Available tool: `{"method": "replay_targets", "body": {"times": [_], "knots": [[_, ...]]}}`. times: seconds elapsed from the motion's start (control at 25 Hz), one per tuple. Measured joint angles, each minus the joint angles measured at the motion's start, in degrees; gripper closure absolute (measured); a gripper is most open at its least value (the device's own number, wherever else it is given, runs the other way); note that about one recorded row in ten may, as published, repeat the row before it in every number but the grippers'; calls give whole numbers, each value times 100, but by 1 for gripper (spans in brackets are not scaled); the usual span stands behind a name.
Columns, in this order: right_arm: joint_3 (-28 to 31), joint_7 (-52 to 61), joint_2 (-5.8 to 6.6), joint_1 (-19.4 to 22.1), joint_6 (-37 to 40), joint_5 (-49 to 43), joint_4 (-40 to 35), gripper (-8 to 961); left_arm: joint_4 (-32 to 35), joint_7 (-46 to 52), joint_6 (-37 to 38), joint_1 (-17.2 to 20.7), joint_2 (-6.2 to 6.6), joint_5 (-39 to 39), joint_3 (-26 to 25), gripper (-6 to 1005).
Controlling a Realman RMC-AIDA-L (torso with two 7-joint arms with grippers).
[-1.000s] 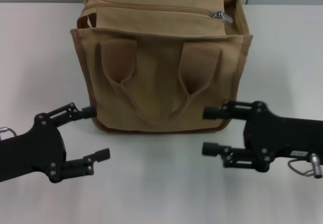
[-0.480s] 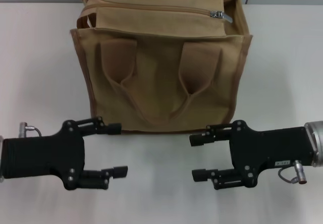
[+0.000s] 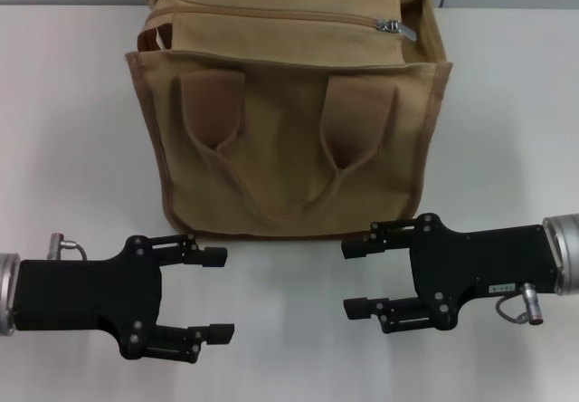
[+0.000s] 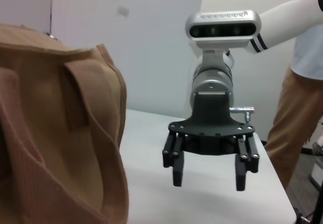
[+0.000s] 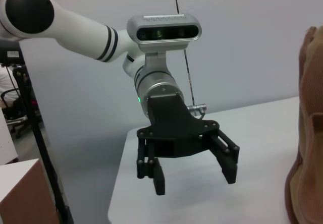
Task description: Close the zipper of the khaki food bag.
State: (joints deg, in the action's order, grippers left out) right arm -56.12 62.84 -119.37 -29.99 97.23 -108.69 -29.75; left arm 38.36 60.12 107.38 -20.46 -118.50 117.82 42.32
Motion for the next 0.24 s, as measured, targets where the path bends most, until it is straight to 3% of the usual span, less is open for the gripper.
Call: {"method": "replay_targets", "body": {"times": [0.24], "knots": [[-4, 0, -7, -4, -44, 21, 11, 279, -4, 0, -56, -9, 3, 147, 30, 165]]}}
